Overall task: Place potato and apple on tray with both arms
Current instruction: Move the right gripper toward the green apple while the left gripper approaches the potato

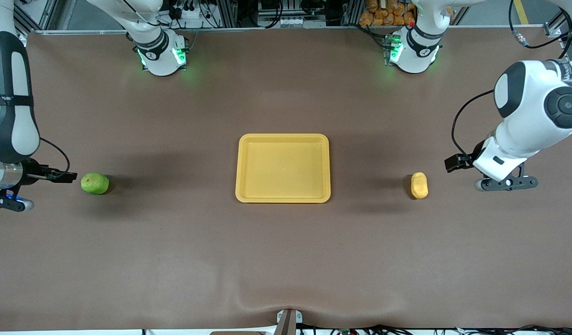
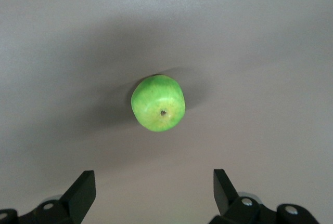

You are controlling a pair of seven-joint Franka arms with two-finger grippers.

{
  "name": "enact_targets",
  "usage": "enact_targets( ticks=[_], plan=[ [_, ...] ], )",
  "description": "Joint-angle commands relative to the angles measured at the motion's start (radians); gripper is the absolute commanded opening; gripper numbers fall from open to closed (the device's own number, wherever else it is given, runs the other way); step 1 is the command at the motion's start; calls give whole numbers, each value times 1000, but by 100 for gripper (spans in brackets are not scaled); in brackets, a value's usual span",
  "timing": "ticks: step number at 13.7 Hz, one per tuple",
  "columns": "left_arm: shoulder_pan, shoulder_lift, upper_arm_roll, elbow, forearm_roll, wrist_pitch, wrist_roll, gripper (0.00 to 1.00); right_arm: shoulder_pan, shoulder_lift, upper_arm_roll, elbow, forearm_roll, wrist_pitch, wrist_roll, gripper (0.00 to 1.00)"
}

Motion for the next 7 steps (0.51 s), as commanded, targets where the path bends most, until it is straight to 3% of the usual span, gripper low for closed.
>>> enact_targets(
  ticks=[1, 7],
  plan=[
    [-3, 35, -8, -2, 21, 34, -32, 100, -21, -12, 12, -69, 23, 84, -28, 100],
    [-20, 96, -8, -88, 21, 200, -63, 100, -66, 74, 11, -101, 103, 219, -144, 100]
  ],
)
